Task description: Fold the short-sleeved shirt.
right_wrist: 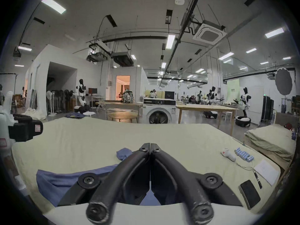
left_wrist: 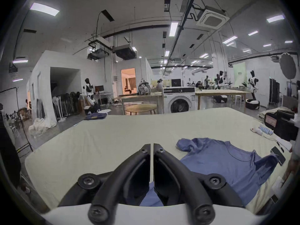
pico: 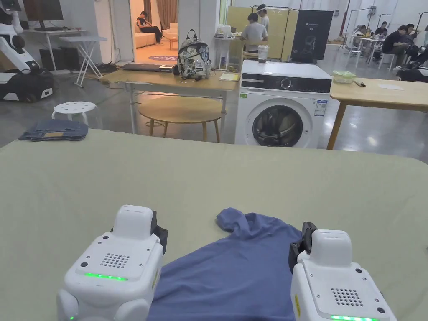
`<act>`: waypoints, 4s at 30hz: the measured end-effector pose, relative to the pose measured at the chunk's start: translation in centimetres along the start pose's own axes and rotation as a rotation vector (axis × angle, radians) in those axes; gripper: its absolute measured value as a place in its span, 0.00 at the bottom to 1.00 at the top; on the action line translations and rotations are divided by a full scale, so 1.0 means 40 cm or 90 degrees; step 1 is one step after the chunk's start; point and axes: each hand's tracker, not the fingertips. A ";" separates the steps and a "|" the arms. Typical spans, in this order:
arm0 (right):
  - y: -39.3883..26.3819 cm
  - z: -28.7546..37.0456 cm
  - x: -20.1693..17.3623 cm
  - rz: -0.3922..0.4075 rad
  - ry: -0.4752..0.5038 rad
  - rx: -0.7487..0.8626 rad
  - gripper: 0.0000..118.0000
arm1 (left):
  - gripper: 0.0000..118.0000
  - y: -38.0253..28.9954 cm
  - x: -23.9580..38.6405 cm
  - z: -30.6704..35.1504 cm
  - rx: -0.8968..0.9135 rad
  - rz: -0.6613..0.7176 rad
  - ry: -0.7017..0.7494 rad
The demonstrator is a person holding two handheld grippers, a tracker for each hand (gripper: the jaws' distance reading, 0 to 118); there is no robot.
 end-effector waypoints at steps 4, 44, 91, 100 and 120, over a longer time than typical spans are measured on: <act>-0.025 -0.016 -0.004 0.006 0.007 -0.026 0.00 | 0.00 -0.034 -0.073 -0.005 -0.053 0.005 0.013; -0.199 -0.131 0.003 0.026 0.031 -0.213 0.00 | 0.00 -0.338 -0.436 -0.303 -0.567 0.184 0.066; -0.114 -0.861 0.088 0.135 0.122 -0.439 0.01 | 0.00 -0.259 -0.403 -0.226 -0.464 0.210 0.042; 0.101 -0.619 0.176 0.111 0.066 -0.271 0.01 | 0.00 -0.089 -0.397 -0.181 -0.342 0.194 0.016; 0.576 -0.389 0.417 0.010 -0.100 -0.046 0.01 | 0.00 0.542 -0.306 -0.247 -0.094 0.075 -0.038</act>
